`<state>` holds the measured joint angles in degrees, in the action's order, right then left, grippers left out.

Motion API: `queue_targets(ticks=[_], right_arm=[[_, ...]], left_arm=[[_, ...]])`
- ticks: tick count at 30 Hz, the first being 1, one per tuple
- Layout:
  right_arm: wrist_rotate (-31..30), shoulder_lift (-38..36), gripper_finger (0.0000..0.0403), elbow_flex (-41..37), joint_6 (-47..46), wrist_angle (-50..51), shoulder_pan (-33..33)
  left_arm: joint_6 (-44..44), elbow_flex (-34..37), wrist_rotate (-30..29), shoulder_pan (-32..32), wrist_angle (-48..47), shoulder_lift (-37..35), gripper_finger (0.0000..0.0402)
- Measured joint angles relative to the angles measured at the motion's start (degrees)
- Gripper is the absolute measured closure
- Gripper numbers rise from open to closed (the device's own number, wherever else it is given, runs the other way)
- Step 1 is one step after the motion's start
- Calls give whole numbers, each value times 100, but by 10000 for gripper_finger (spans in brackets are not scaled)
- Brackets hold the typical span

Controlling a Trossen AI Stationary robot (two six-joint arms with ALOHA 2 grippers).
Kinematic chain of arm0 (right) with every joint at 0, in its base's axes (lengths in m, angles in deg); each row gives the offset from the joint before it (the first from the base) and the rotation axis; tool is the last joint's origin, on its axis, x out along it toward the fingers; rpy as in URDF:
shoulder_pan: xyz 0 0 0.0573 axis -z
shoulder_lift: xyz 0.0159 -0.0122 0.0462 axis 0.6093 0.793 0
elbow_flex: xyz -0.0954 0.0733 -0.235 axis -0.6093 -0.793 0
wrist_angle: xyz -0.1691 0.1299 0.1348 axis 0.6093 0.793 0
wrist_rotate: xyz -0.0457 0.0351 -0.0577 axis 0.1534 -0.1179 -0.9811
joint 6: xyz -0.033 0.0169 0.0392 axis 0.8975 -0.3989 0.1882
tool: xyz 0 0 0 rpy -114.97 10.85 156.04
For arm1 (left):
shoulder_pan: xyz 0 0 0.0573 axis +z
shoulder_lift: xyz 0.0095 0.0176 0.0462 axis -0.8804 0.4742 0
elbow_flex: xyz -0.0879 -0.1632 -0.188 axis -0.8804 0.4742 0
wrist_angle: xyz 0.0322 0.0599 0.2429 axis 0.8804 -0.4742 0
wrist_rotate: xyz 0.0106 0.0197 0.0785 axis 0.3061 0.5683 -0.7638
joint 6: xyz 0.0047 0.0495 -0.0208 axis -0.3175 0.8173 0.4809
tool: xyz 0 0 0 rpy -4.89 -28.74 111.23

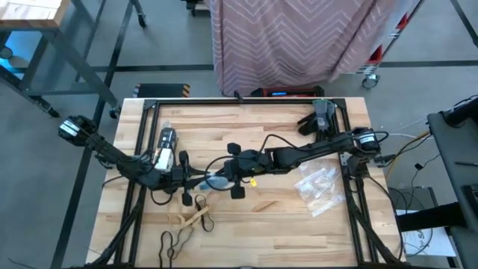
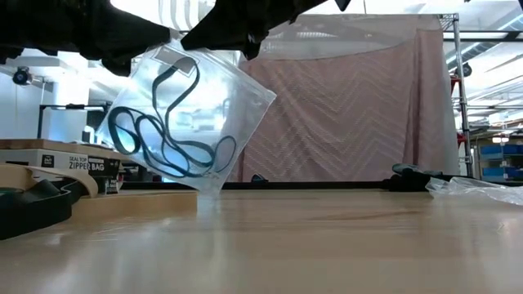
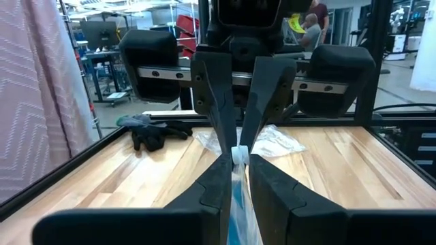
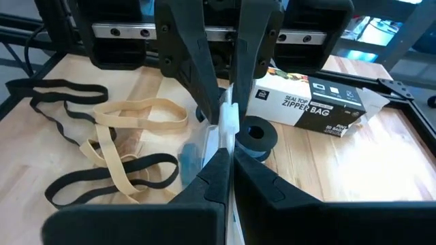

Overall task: Sort rubber bands
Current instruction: Close the transparent zip bag

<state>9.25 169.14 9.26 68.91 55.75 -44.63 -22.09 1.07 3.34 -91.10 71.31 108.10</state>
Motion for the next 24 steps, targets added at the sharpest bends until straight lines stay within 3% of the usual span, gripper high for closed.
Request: queue_targets(ticks=[20,24], right_arm=[[2,-37,400,0,2,43,-2],[2,-48,400,0,0,39,-2]], left_arm=[[116,0,0,0,258,7,365],[127,0,2,0,254,7,384]])
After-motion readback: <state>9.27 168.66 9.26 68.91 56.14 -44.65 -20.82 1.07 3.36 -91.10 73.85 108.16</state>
